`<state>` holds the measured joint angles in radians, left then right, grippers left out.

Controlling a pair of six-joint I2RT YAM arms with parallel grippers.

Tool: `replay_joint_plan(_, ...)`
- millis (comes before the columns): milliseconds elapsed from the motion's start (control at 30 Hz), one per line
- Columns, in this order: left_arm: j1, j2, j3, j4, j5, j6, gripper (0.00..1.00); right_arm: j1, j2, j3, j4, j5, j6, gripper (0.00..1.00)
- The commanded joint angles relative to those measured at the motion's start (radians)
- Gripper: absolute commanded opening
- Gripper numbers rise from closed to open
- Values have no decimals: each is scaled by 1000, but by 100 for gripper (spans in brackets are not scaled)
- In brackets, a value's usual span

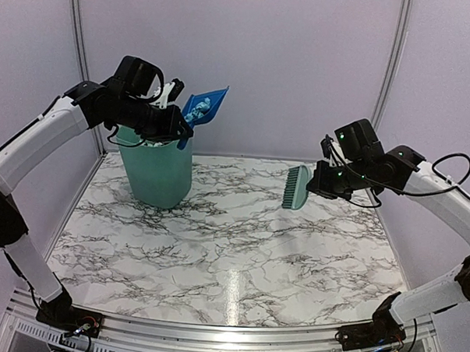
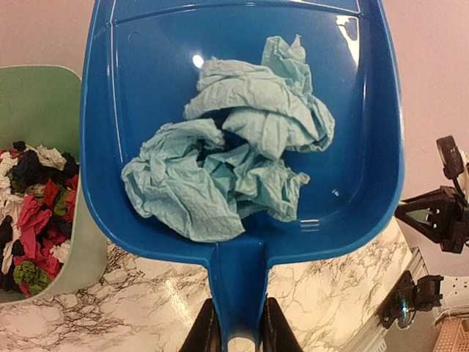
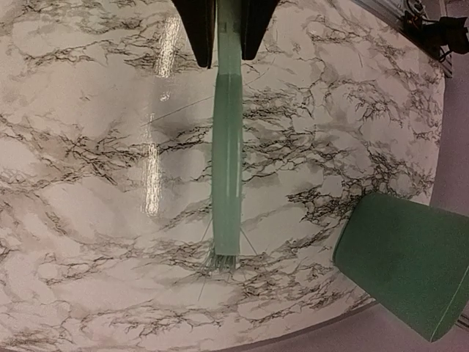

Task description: Sweep away the paper scraps from the table

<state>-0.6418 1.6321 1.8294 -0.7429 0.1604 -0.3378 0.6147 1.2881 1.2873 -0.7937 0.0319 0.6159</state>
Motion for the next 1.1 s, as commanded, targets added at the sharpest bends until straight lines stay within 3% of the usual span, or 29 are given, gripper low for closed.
replay_joint_plan(0,56,37,69,-23,62,-30,0,-1,-12,4,27,-9,20,0)
replay_joint_plan(733,258,109,183,-15,220,-231,0,-1,74,50,39,-66,11,0)
replay_joint_plan(1067,307,77,151,96,335,-428,0,-1,68,47,32,-57,2,0)
